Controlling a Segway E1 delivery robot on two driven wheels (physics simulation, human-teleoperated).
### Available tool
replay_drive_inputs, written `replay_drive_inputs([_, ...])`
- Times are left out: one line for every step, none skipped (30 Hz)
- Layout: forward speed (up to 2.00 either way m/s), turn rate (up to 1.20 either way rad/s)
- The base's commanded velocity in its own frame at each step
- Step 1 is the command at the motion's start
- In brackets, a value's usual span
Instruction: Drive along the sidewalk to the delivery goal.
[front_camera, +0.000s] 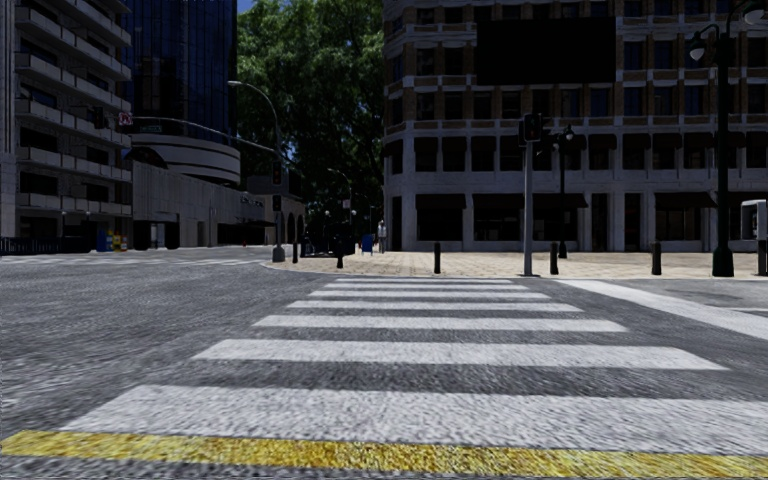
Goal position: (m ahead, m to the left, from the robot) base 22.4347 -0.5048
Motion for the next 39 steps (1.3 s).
replay_drive_inputs([2.00, 0.00])
replay_drive_inputs([2.00, 0.00])
replay_drive_inputs([2.00, 0.00])
replay_drive_inputs([2.00, 0.00])
replay_drive_inputs([2.00, 0.00])
replay_drive_inputs([2.00, 0.00])
replay_drive_inputs([2.00, 0.00])
replay_drive_inputs([2.00, 0.00])
replay_drive_inputs([2.00, 0.00])
replay_drive_inputs([2.00, 0.00])
replay_drive_inputs([2.00, 0.00])
replay_drive_inputs([2.00, 0.00])
replay_drive_inputs([2.00, 0.00])
replay_drive_inputs([2.00, 0.00])
replay_drive_inputs([2.00, 0.00])
replay_drive_inputs([2.00, 0.00])
replay_drive_inputs([2.00, 0.00])
replay_drive_inputs([2.00, 0.00])
replay_drive_inputs([2.00, 0.00])
replay_drive_inputs([2.00, 0.00])
replay_drive_inputs([2.00, 0.00])
replay_drive_inputs([2.00, 0.00])
replay_drive_inputs([2.00, 0.00])
replay_drive_inputs([2.00, 0.00])
replay_drive_inputs([2.00, 0.00])
replay_drive_inputs([2.00, 0.00])
replay_drive_inputs([2.00, 0.00])
replay_drive_inputs([2.00, 0.00])
replay_drive_inputs([2.00, 0.00])
replay_drive_inputs([2.00, 0.00])
replay_drive_inputs([2.00, 0.00])
replay_drive_inputs([2.00, 0.00])
replay_drive_inputs([2.00, 0.00])
replay_drive_inputs([2.00, 0.00])
replay_drive_inputs([2.00, 0.00])
replay_drive_inputs([2.00, 0.00])
replay_drive_inputs([2.00, 0.00])
replay_drive_inputs([2.00, 0.00])
replay_drive_inputs([2.00, 0.00])
